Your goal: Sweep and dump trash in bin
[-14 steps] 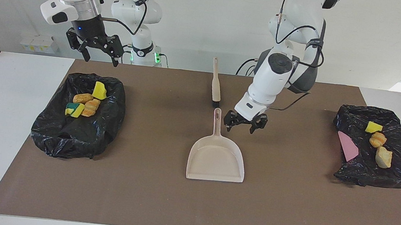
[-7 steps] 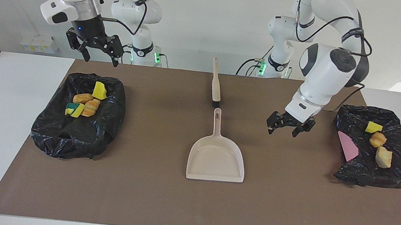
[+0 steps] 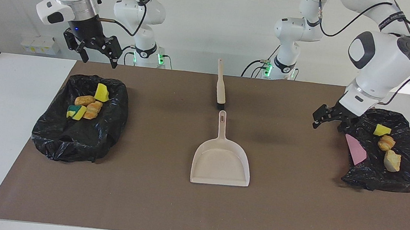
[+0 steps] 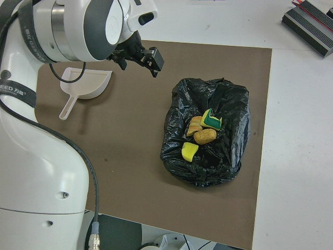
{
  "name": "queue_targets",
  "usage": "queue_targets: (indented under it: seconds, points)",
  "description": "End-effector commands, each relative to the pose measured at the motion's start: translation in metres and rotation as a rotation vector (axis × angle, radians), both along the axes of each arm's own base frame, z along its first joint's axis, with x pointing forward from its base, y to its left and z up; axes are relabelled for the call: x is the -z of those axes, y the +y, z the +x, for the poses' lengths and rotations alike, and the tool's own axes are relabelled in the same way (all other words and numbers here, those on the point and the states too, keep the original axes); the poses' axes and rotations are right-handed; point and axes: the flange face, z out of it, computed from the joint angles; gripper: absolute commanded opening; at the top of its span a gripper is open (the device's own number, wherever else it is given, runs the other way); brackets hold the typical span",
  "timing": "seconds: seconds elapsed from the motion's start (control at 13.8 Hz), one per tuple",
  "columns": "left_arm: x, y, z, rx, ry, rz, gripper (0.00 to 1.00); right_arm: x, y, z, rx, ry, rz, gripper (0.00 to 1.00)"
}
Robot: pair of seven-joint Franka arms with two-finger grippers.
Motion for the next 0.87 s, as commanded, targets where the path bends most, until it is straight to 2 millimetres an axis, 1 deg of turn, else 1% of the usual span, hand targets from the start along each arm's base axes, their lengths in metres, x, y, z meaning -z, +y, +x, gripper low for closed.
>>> queue_targets:
  seconds: [0.0,0.14,0.22,0.36,0.51,0.58,0.72,0.8]
  points:
    - [-0.022,0.012,-0.022,0.049,0.003,0.019,1.0,0.002,-0.005,-0.002,-0.01,-0.01,0.012,1.0]
    - [-0.033,0.017,-0.027,0.118,0.026,0.102,1.0,0.001,-0.006,-0.002,-0.009,-0.01,0.01,1.0]
    - [-0.039,0.017,-0.029,0.117,0.035,0.106,1.0,0.001,-0.006,-0.002,-0.009,-0.01,0.01,1.0]
    - [-0.059,0.019,-0.034,0.118,0.063,0.111,1.0,0.002,-0.006,-0.002,-0.008,-0.009,0.01,1.0]
    - [-0.073,0.021,-0.037,0.109,0.065,0.111,1.0,0.001,-0.008,-0.002,-0.005,-0.011,0.01,1.0]
    - [-0.076,0.019,-0.042,0.11,0.065,0.112,1.0,0.001,-0.008,-0.002,-0.005,-0.011,0.01,1.0]
    - [-0.067,0.019,-0.056,0.116,0.06,0.115,1.0,0.002,-0.014,-0.002,0.005,-0.009,0.01,1.0]
    - [-0.068,0.019,-0.057,0.126,0.06,0.115,1.0,0.001,-0.014,-0.002,0.005,-0.011,0.01,1.0]
